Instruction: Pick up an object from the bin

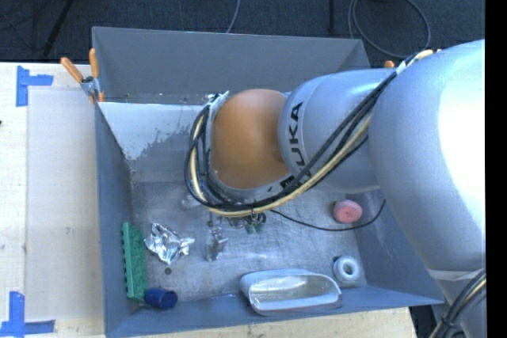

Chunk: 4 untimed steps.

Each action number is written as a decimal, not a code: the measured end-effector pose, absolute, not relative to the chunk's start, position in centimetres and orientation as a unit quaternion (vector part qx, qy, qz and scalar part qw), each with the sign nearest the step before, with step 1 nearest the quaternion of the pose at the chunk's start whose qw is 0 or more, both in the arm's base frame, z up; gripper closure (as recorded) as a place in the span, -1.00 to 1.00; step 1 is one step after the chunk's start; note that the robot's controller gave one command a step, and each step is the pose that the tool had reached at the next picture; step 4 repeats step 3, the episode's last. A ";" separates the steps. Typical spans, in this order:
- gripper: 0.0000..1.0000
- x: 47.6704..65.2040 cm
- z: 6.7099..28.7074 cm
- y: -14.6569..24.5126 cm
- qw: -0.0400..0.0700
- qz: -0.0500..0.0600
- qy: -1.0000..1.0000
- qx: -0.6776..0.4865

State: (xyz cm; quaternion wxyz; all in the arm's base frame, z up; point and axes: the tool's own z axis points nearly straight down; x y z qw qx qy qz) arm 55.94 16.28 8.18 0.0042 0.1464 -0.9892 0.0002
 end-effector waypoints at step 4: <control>1.00 54.2 22.6 20.4 -0.005 -0.001 -0.979 0.206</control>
Offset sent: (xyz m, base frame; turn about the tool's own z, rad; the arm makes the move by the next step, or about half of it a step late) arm -0.0451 0.0569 -0.0108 -0.1512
